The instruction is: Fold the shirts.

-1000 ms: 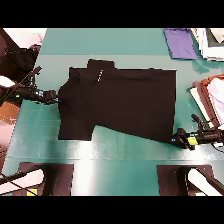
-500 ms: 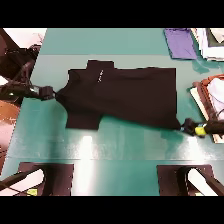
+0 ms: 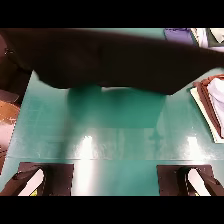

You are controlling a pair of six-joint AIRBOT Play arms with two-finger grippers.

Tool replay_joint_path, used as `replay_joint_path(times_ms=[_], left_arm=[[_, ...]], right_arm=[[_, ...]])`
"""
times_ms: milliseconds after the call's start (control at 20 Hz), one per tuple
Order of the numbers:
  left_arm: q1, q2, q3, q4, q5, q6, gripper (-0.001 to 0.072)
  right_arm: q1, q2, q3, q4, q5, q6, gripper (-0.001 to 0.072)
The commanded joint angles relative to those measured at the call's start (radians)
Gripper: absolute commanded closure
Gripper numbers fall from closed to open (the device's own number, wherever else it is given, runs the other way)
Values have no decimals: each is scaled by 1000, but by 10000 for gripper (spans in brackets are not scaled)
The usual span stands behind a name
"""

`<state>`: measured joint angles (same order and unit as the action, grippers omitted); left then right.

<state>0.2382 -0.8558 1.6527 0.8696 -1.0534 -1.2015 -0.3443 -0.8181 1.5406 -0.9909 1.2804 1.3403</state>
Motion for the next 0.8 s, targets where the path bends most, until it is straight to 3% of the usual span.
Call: replay_joint_path(times_ms=[0, 200, 350, 550, 750], left_arm=[[0, 39, 331, -40, 9, -37, 677], [0, 39, 552, -43, 6, -115, 677], [0, 39, 548, -59, -34, -120, 677], [0, 25, 243, -59, -77, -135, 678], [0, -106, -80, -60, -139, -108, 677]], right_arm=[[-1, -38, 369, -6, 38, 3, 693], [-1, -136, 649, -8, 152, 34, 693], [-1, -157, 640, -7, 204, 50, 694], [0, -193, 397, -5, 222, 50, 694], [45, -376, 279, -11, 268, 50, 694]])
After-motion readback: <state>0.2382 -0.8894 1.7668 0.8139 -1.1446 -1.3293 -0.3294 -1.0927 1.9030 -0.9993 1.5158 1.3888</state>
